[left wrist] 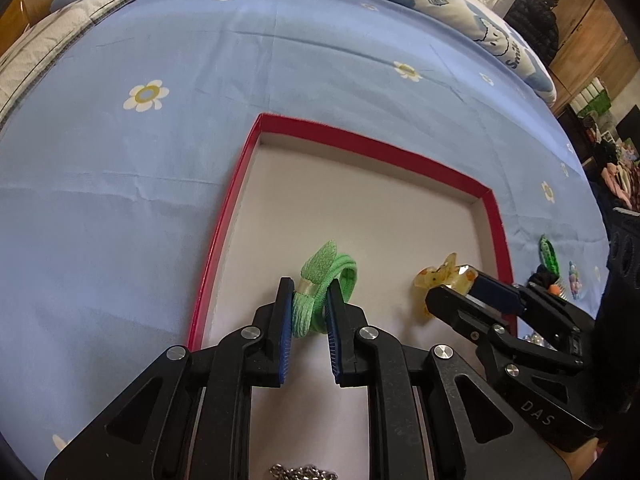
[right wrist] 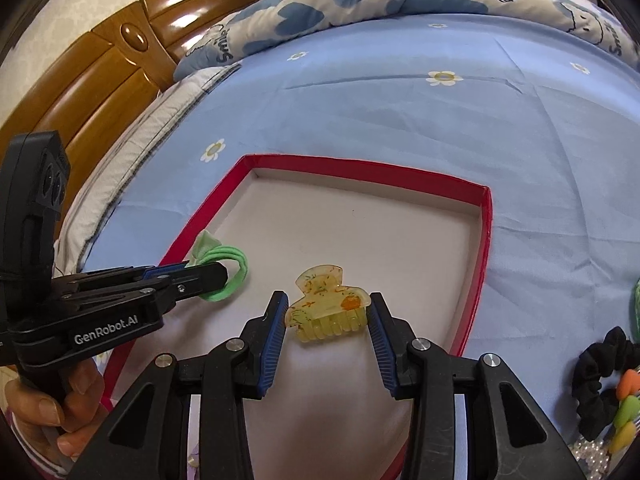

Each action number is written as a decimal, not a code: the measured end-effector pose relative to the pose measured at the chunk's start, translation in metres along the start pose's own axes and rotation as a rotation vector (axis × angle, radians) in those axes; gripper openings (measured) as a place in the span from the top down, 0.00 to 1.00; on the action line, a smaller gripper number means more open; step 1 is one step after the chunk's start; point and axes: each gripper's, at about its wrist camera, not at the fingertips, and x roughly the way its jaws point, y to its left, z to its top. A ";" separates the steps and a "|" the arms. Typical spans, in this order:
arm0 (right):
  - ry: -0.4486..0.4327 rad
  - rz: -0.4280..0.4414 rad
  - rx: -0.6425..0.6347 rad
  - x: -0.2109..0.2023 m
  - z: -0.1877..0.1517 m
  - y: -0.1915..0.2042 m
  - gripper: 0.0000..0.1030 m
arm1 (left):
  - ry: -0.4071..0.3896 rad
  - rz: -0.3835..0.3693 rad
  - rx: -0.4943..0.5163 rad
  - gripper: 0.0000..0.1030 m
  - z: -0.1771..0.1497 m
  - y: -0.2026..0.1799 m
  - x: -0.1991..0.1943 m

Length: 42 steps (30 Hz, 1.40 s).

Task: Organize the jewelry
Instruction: 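Carry the hair tie and claw clip into the tray and release both, then move both open tools back toward the remaining accessories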

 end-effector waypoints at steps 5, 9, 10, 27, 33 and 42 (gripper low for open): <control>0.023 -0.019 -0.032 0.003 0.002 0.004 0.58 | 0.008 0.005 -0.009 0.85 0.000 0.002 0.003; 0.034 -0.018 -0.037 0.003 0.002 0.004 0.58 | 0.011 0.010 -0.007 0.79 0.000 0.001 0.003; 0.036 -0.016 -0.037 0.003 0.002 0.004 0.58 | 0.011 0.015 -0.007 0.76 0.000 0.001 0.002; -0.027 0.018 0.017 -0.036 0.000 0.001 0.43 | -0.028 0.013 -0.018 0.56 -0.008 -0.005 -0.023; -0.075 0.039 0.076 -0.064 -0.013 -0.008 0.41 | -0.038 0.015 -0.005 0.47 -0.017 -0.012 -0.033; -0.119 0.029 0.157 -0.104 -0.036 -0.036 0.38 | -0.047 -0.007 -0.001 0.41 -0.034 -0.026 -0.049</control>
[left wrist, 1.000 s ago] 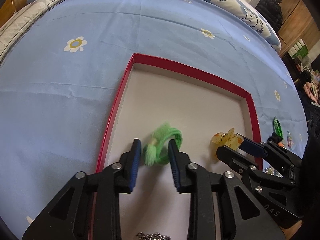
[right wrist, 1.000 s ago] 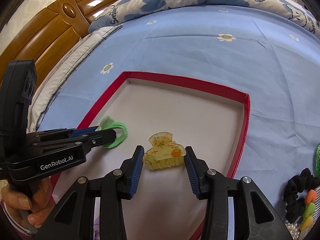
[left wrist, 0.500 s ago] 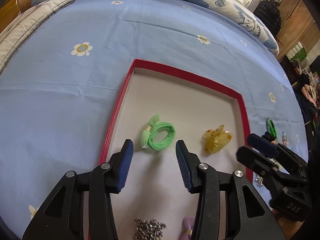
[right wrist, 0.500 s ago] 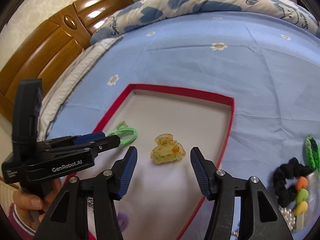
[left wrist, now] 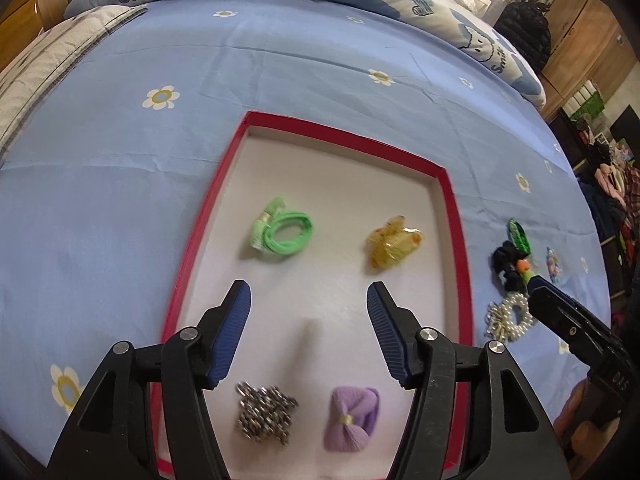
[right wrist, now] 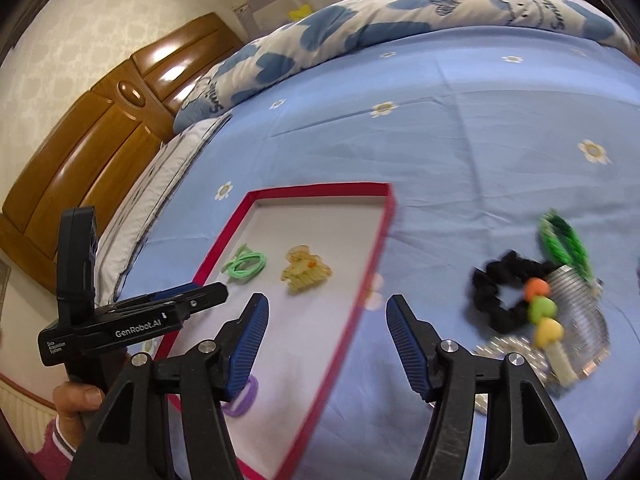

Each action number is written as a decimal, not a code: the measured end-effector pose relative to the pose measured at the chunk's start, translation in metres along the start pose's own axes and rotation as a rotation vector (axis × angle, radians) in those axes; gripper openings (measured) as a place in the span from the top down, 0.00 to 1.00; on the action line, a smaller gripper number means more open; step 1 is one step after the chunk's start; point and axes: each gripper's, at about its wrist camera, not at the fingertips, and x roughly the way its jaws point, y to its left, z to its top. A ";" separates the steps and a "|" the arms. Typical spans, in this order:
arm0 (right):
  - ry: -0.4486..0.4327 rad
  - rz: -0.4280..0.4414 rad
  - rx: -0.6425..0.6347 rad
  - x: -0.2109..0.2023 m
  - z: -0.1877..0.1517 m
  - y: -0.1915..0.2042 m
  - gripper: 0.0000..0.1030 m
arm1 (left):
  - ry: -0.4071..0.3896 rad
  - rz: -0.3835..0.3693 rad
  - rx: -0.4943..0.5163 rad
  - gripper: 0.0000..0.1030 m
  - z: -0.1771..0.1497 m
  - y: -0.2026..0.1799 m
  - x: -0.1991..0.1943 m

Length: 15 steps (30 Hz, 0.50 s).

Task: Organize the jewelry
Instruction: 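Move both open tools back toward the remaining accessories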

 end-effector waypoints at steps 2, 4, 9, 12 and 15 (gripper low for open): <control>-0.010 -0.007 0.017 -0.008 -0.004 -0.006 0.37 | -0.003 -0.013 0.005 0.39 -0.003 -0.007 -0.004; -0.022 -0.015 0.039 -0.020 -0.008 -0.016 0.37 | -0.005 -0.023 0.012 0.38 -0.006 -0.014 -0.008; -0.052 -0.048 0.094 -0.044 -0.022 -0.041 0.37 | -0.008 -0.055 0.041 0.37 -0.012 -0.037 -0.015; -0.066 -0.077 0.140 -0.059 -0.032 -0.060 0.37 | -0.003 -0.071 0.061 0.37 -0.015 -0.050 -0.016; -0.074 -0.097 0.177 -0.071 -0.041 -0.076 0.37 | 0.003 -0.084 0.085 0.37 -0.018 -0.064 -0.016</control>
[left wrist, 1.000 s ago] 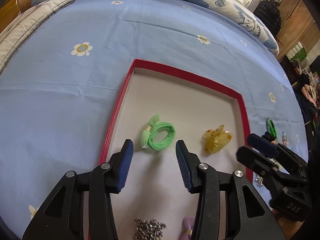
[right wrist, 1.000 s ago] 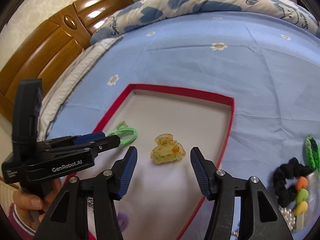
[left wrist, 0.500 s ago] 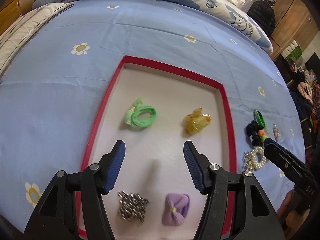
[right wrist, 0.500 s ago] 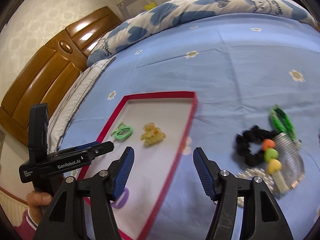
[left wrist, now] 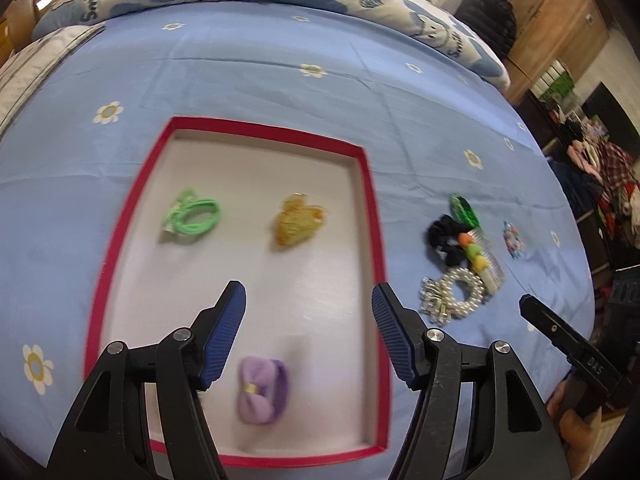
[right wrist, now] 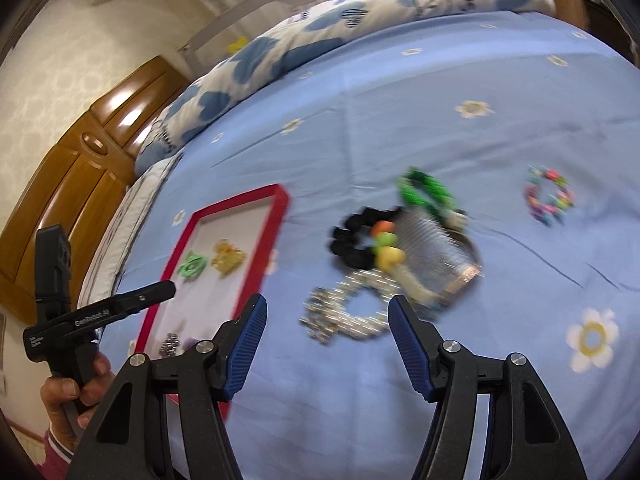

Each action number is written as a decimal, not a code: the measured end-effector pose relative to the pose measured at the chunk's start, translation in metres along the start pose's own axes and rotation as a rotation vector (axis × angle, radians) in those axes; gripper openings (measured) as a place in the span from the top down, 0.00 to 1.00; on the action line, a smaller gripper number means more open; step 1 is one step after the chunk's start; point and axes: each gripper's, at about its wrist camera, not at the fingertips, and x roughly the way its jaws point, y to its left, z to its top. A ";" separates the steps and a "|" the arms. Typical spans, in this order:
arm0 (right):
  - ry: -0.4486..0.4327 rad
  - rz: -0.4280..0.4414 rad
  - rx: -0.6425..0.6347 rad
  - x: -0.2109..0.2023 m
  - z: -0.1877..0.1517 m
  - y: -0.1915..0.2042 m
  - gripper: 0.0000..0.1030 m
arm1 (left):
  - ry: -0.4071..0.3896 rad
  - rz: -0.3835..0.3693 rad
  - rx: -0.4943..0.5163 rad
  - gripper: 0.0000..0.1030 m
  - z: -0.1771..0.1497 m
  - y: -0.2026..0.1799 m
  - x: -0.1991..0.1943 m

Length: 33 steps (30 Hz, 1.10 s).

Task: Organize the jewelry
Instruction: 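Move both open tools back toward the remaining accessories, then grasp the black scrunchie with the left tool while the right tool grasps the beaded bracelet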

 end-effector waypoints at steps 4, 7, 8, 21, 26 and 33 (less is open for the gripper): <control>-0.021 -0.033 0.039 -0.015 -0.006 -0.025 0.37 | 0.014 -0.020 0.036 0.37 -0.003 -0.021 0.004; -0.032 -0.055 0.060 -0.023 -0.008 -0.041 0.37 | 0.024 -0.030 0.063 0.37 -0.003 -0.036 0.008; -0.035 -0.060 0.066 -0.025 -0.008 -0.045 0.37 | 0.026 -0.033 0.073 0.37 -0.002 -0.042 0.009; -0.065 -0.170 0.107 -0.028 0.013 -0.106 0.37 | 0.057 -0.003 0.213 0.37 0.020 -0.100 0.046; -0.060 -0.211 0.095 -0.017 0.035 -0.125 0.37 | 0.089 0.003 0.236 0.37 0.034 -0.113 0.072; -0.039 -0.257 0.069 0.000 0.058 -0.142 0.37 | 0.143 -0.017 0.259 0.37 0.046 -0.131 0.105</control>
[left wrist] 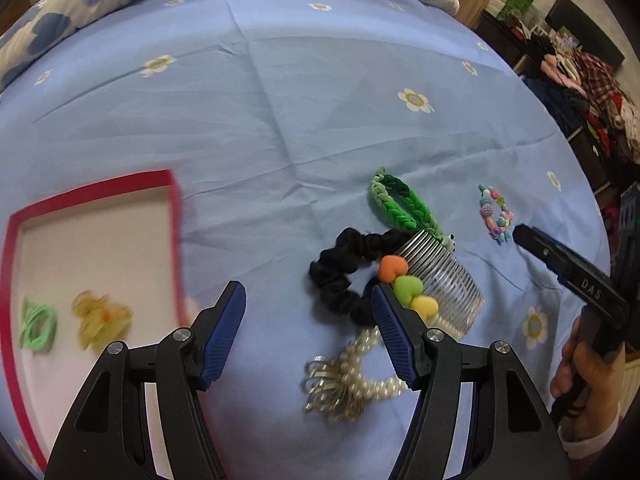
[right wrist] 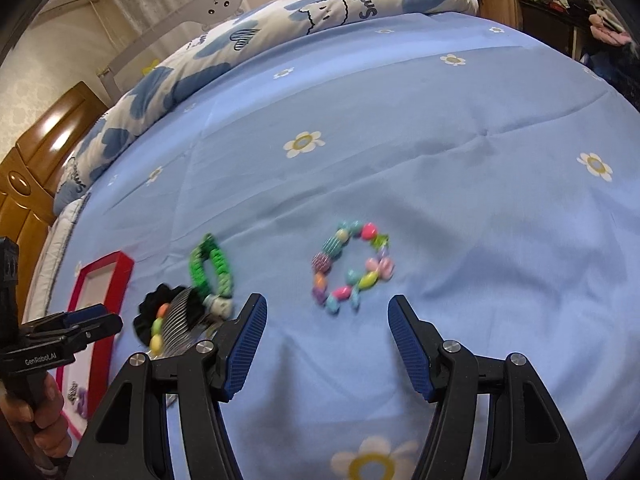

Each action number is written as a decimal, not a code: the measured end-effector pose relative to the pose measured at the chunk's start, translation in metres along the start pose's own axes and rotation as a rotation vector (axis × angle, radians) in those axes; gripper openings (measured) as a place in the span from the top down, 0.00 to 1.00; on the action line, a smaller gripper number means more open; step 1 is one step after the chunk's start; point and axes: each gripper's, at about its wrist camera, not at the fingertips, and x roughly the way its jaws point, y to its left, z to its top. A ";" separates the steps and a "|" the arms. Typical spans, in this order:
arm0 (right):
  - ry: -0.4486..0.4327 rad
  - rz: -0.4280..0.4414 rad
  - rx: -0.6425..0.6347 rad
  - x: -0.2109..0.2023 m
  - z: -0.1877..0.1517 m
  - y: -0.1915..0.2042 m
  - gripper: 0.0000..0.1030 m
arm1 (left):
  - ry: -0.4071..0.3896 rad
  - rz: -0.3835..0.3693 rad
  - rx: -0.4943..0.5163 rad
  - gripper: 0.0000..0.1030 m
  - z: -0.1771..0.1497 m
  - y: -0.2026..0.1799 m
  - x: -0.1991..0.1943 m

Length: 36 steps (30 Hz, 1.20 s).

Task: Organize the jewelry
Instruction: 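Grasp the black scrunchie with the left tool while the right tool grasps the beaded bracelet, then carry the scrunchie and beaded bracelet into the tray and release both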

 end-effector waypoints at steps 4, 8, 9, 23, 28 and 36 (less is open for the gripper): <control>0.013 -0.018 -0.007 0.012 0.006 -0.005 0.37 | 0.035 0.023 0.023 0.38 0.004 -0.007 0.016; 0.048 -0.034 -0.023 0.028 0.008 -0.008 0.37 | 0.057 0.023 0.049 0.51 0.005 -0.013 0.027; 0.049 -0.040 -0.033 0.032 0.008 -0.008 0.37 | 0.063 0.021 0.055 0.56 0.005 -0.014 0.030; -0.012 -0.028 -0.038 0.014 0.004 0.002 0.84 | -0.011 -0.035 0.059 0.92 -0.004 -0.011 -0.002; -0.048 0.057 -0.030 -0.013 0.003 0.018 0.94 | -0.059 -0.067 0.019 0.92 -0.012 0.001 -0.033; -0.074 0.132 -0.066 -0.037 0.002 0.048 0.94 | -0.133 -0.097 -0.042 0.92 -0.025 0.022 -0.076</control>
